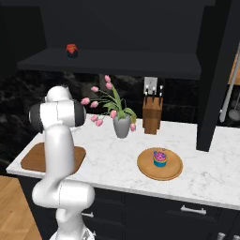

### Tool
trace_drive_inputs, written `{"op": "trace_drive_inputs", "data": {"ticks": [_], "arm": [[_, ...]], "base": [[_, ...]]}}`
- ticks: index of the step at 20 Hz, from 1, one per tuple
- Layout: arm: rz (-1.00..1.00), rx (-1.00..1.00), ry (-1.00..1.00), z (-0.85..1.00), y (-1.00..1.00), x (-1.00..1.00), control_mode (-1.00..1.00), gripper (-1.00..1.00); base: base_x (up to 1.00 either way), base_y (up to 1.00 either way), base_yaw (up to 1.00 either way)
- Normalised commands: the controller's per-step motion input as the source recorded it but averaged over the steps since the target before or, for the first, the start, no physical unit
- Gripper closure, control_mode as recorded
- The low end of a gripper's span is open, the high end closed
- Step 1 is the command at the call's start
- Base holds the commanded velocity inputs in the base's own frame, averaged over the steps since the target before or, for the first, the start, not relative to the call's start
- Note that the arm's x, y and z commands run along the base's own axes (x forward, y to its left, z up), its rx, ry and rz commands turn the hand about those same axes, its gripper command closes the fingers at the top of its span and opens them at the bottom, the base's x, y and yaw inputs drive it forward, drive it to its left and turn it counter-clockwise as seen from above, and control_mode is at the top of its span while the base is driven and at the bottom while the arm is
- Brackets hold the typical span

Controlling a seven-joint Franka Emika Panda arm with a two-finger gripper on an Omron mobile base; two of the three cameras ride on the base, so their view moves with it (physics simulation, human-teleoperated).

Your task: From the different types of pastries on the counter, select a croissant and place it on the cutting board. Then retrieve a jar of jam from the cabinet and place it alongside the croissant on the cutting board.

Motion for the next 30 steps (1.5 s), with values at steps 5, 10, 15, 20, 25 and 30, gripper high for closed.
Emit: {"op": "trace_drive_inputs", "data": {"ticks": [5,10,15,20,25,30], "arm": [[0.06,-0.02,0.0,0.58,0.0,-0.52,-1.0,1.0],[0.02,0.06,0.0,0.18,-0.12,-0.85,-1.0,1.0],[0.03,0.13,0.0,0.0,-0.38,-1.0,-1.0,1.0],[0.05,-0.02,-0.05,0.28,-0.23,-1.0,-1.0,1.0],[0.11,-0.22,0.0,0.15,0.0,-1.0,-1.0,1.0],[0.06,-0.01,0.0,0.0,0.0,-0.71,-1.0,1.0]], "base": [[0.0,0.0,0.0],[0.0,0.0,0.0],[0.0,0.0,0.0],[0.0,0.0,0.0],[0.0,0.0,0.0],[0.0,0.0,0.0]]}}
